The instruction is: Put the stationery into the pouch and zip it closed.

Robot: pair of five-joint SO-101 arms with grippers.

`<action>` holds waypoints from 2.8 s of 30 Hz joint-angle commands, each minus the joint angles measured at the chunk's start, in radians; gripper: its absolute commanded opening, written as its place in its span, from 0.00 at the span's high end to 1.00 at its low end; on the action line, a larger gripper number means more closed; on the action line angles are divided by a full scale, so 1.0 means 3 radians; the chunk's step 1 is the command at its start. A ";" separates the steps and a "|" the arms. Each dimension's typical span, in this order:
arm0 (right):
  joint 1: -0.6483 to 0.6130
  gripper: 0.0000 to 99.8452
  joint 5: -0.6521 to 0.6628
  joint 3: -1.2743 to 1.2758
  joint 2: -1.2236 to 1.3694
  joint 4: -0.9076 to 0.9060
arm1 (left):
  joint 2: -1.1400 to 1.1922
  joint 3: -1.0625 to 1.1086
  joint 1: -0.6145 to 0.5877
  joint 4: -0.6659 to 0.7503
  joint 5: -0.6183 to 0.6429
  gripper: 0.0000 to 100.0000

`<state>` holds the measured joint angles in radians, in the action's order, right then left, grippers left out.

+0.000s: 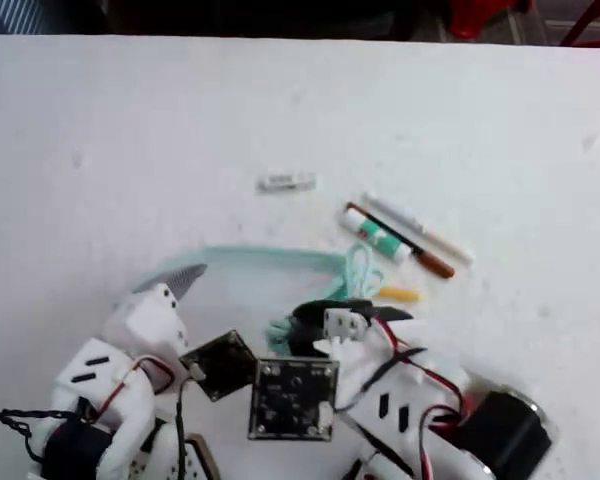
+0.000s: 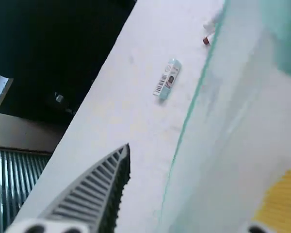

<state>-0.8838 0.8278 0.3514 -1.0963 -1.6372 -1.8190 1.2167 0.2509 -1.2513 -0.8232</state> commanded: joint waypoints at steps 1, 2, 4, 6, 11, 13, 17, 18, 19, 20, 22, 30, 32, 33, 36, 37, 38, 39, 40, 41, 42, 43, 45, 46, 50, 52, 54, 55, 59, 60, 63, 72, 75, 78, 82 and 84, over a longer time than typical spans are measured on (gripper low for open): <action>-0.0018 0.98 -0.0210 -0.0133 0.0105 0.0228 | 0.0028 -0.0020 0.0125 0.0169 0.0506 0.57; -0.0018 0.98 -0.0271 -0.0133 0.0105 0.0284 | 0.0028 -0.0020 0.0136 0.0164 0.0578 0.57; -0.0018 0.98 -0.0373 -0.0133 0.0105 0.0386 | 0.0028 0.0010 0.0136 0.0159 0.0690 0.57; -0.0018 0.98 -0.0455 -0.0133 0.0115 0.0458 | 0.0028 0.0128 0.0161 0.0174 0.0783 0.57; -0.0013 0.98 -0.0598 -0.0138 0.0125 0.0596 | 0.0013 0.0266 0.0422 0.0205 0.0895 0.61; 0.0013 0.98 -0.0644 -0.0138 0.0125 0.0627 | 0.0013 0.0271 0.0453 0.0327 0.0905 0.68; 0.0233 0.98 -0.0762 -0.0317 0.0136 0.0693 | 0.0023 0.0281 0.0453 0.0568 0.1181 0.78; 0.0274 0.98 -0.0762 -0.0389 0.0136 0.0693 | 0.0023 0.0281 0.0458 0.0629 0.1325 0.79; 0.0299 0.98 -0.0767 -0.0471 0.0136 0.0693 | 0.0028 0.0276 0.0458 0.0711 0.1499 0.79; 0.0299 0.98 -0.0777 -0.0537 0.0146 0.0688 | 0.0028 0.0276 0.0468 0.0808 0.1688 0.79; 0.0304 0.98 -0.0783 -0.0660 0.0243 0.0688 | 0.0033 0.0297 0.0534 0.1013 0.2036 0.79; 0.0309 0.98 -0.0834 -0.1309 0.1087 0.0683 | 0.0028 0.0440 0.0713 0.1529 0.2951 0.79; 0.0309 0.98 -0.0844 -0.1427 0.1266 0.0678 | 0.0013 0.0552 0.0667 0.1534 0.2951 0.79; 0.0309 0.98 -0.0844 -0.1447 0.1332 0.0678 | 0.0013 0.0629 0.0627 0.1565 0.2946 0.79; 0.0320 0.98 -0.0834 -0.1453 0.1476 0.0688 | 0.0008 0.0926 0.0427 0.1841 0.2946 0.79; 0.0350 0.98 -0.0834 -0.1453 0.1501 0.0688 | 0.0008 0.1028 0.0355 0.1938 0.2941 0.79; 0.0386 0.98 -0.0834 -0.1453 0.1522 0.0693 | 0.0008 0.1125 0.0274 0.2020 0.2936 0.79; 0.0422 0.98 -0.0839 -0.1453 0.1537 0.0724 | 0.0008 0.1212 0.0207 0.2117 0.2879 0.79; 0.0463 0.98 -0.0849 -0.1437 0.1542 0.0780 | 0.0008 0.1279 0.0146 0.2204 0.2782 0.79; 0.0514 0.98 -0.0849 -0.1437 0.1557 0.0816 | 0.0008 0.1325 0.0100 0.2281 0.2695 0.79; 0.0550 0.98 -0.0854 -0.1437 0.1573 0.0831 | 0.0008 0.1345 0.0069 0.2317 0.2639 0.79; 0.0570 0.98 -0.0854 -0.1437 0.1593 0.0831 | 0.0008 0.1345 0.0049 0.2296 0.2614 0.79; 0.0565 0.98 -0.0854 -0.1437 0.1639 0.0831 | 0.0008 0.1314 0.0049 0.2194 0.2614 0.79; 0.0565 0.98 -0.0859 -0.1437 0.1660 0.0831 | 0.0008 0.1279 0.0064 0.2107 0.2614 0.79; 0.0468 0.98 -0.1064 -0.1453 0.1690 0.0939 | 0.0008 0.1069 0.0243 0.1928 0.2624 0.79; 0.0376 0.98 -0.1089 -0.1447 0.1695 0.1041 | 0.0008 0.0977 0.0366 0.2061 0.2670 0.80; 0.0269 0.98 -0.1100 -0.1442 0.1701 0.1107 | 0.0023 0.0972 0.0386 0.2317 0.2741 0.85; 0.0233 0.98 -0.1095 -0.1442 0.1701 0.1107 | 0.0033 0.1008 0.0391 0.2465 0.2711 0.88; 0.0069 0.98 -0.1084 -0.1437 0.1701 0.1015 | 0.0033 0.1366 0.0391 0.3048 0.2532 0.90; 0.0023 0.98 -0.1079 -0.1437 0.1695 0.0974 | 0.0033 0.1396 0.0391 0.3089 0.2527 0.89; -0.0043 0.98 -0.1064 -0.1432 0.1695 0.0867 | 0.0033 0.1396 0.0391 0.3120 0.2521 0.86; -0.0038 0.98 -0.0813 -0.0435 0.1655 0.1082 | 0.0013 0.1432 0.0228 0.2670 0.2250 0.83; -0.0038 0.98 -0.0829 -0.0327 0.1629 0.1164 | 0.0013 0.1289 0.0233 0.2215 0.2199 0.76; -0.0038 0.98 -0.0829 -0.0312 0.1603 0.1184 | 0.0013 0.0997 0.0263 0.1708 0.2194 0.77; -0.0028 0.98 -0.0829 -0.0338 0.1603 0.1184 | 0.0008 0.0696 0.0330 0.1253 0.2194 0.81; 0.0018 0.98 -0.0829 -0.0338 0.1603 0.1184 | 0.0008 0.0629 0.0330 0.1176 0.2194 0.85</action>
<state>-0.8961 0.5715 0.2148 -0.6299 -1.2827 -1.8128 1.4975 0.3184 -0.8247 -0.1511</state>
